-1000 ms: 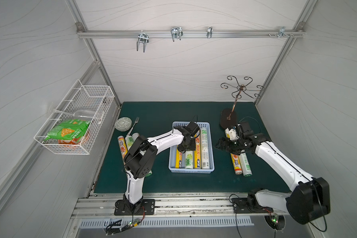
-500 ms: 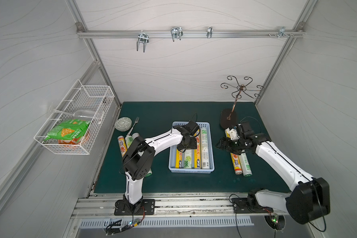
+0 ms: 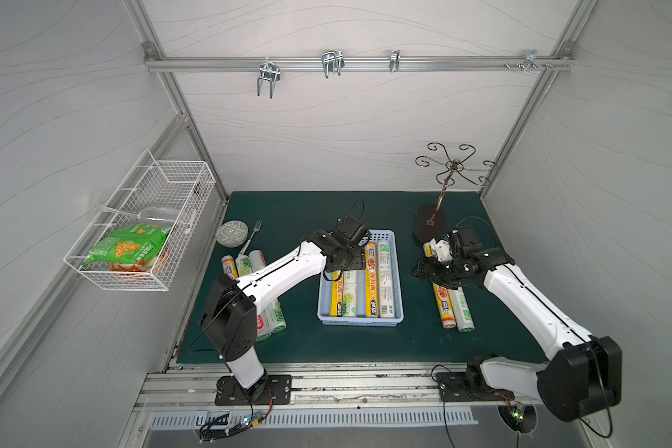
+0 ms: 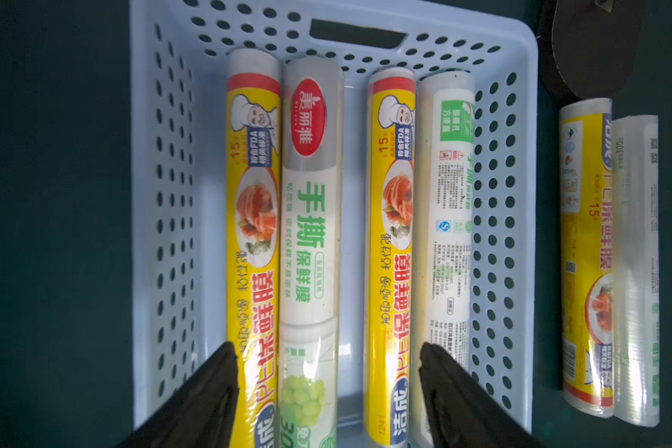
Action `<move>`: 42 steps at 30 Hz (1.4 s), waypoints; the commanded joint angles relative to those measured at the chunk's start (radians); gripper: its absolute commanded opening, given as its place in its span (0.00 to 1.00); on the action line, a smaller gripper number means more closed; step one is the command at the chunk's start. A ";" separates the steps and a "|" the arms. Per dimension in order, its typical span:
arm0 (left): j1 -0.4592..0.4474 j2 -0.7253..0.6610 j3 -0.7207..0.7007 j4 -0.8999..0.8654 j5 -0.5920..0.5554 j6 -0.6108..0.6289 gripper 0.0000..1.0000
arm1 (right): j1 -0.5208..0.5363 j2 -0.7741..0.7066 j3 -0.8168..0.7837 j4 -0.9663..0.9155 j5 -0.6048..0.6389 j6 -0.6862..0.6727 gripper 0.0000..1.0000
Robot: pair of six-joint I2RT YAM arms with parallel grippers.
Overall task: Put the plastic wrap into the basket
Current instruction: Place the plastic wrap in the basket, then pick up the plastic wrap from the center of the board.
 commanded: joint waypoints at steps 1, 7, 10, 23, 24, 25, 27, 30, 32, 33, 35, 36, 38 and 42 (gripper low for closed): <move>-0.006 -0.080 -0.026 -0.045 -0.156 0.041 0.80 | -0.012 -0.012 0.037 -0.049 0.053 -0.031 0.89; 0.021 -0.194 -0.083 -0.078 -0.235 0.078 0.84 | -0.016 0.004 0.056 -0.067 0.140 -0.049 0.89; 0.041 -0.250 -0.115 -0.088 -0.254 0.086 0.88 | -0.015 0.033 0.079 -0.088 0.212 -0.068 0.89; 0.125 -0.451 -0.252 -0.090 -0.260 0.131 0.99 | -0.024 0.221 0.127 -0.076 0.385 -0.101 0.88; 0.128 -0.457 -0.256 -0.092 -0.258 0.131 0.99 | -0.024 0.236 0.125 -0.072 0.385 -0.100 0.87; 0.131 -0.462 -0.259 -0.093 -0.258 0.131 0.99 | -0.025 0.247 0.123 -0.070 0.387 -0.100 0.86; 0.137 -0.471 -0.265 -0.095 -0.255 0.131 0.99 | -0.026 0.272 0.116 -0.063 0.393 -0.099 0.85; 0.142 -0.480 -0.272 -0.092 -0.243 0.126 0.99 | -0.029 0.302 0.102 -0.052 0.399 -0.100 0.82; 0.145 -0.484 -0.277 -0.085 -0.231 0.124 0.99 | -0.031 0.319 0.096 -0.045 0.402 -0.100 0.81; 0.146 -0.483 -0.278 -0.082 -0.224 0.123 1.00 | -0.032 0.327 0.093 -0.041 0.402 -0.100 0.80; 0.149 -0.480 -0.280 -0.080 -0.211 0.120 0.99 | -0.033 0.343 0.088 -0.034 0.405 -0.102 0.79; 0.150 -0.479 -0.280 -0.080 -0.209 0.119 0.99 | -0.035 0.349 0.085 -0.029 0.406 -0.102 0.79; 0.150 -0.478 -0.281 -0.081 -0.207 0.117 0.99 | -0.037 0.364 0.082 -0.024 0.405 -0.102 0.78; 0.150 -0.483 -0.286 -0.081 -0.206 0.114 0.99 | -0.039 0.391 0.073 -0.010 0.397 -0.102 0.75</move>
